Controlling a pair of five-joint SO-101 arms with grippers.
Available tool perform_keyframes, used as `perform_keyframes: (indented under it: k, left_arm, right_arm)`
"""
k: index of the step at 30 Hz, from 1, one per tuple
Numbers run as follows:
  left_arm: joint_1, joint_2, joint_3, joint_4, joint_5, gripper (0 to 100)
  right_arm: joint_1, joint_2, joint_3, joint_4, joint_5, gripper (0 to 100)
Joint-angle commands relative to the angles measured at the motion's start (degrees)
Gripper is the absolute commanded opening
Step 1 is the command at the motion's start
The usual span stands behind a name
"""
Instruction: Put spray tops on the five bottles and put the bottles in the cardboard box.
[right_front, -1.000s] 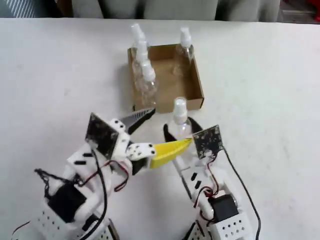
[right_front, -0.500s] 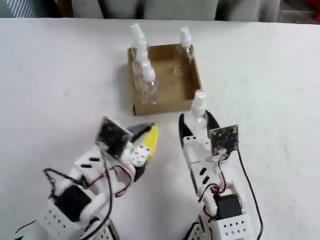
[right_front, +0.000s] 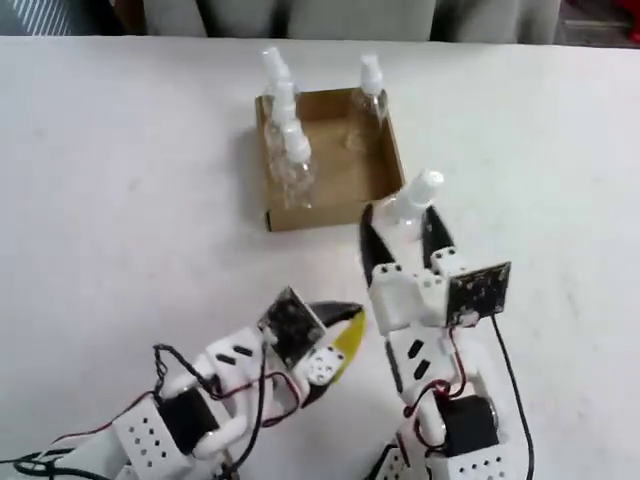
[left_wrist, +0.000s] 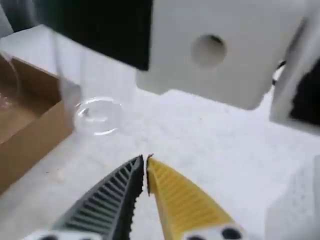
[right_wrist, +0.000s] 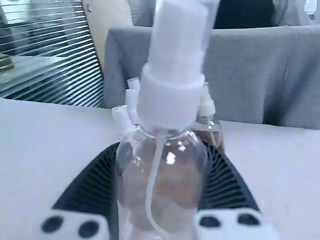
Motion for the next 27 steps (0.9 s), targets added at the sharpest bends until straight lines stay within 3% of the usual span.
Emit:
perform_keyframes:
  k: [1,7,12,17,22,27]
  left_arm:
    - [3.21,-0.75,-0.35,-4.57,0.18,2]
    - [0.75,-0.57,0.35,-8.44,2.46,2]
    - [-3.82,-0.57,4.84,-18.64,2.46,2]
    - [-4.00,1.71,5.01,-18.90,2.46,2]
    - [-3.91,17.80,-1.23,-22.51,2.90,2]
    - [-4.09,38.99,-7.21,-31.91,2.90,2]
  right_arm:
    - [-4.79,-0.31,-3.16,-0.04,-0.70,1.5]
    - [-6.64,-0.31,-3.16,2.24,-0.79,1.5]
    - [-6.64,-0.31,-3.16,3.65,-0.79,1.5]
    - [-6.64,-0.31,-3.16,3.91,-0.79,1.5]
    - [-6.64,-0.31,-4.22,4.44,-0.88,1.5]
    - [-6.20,-0.31,-4.66,5.76,-2.73,1.5]
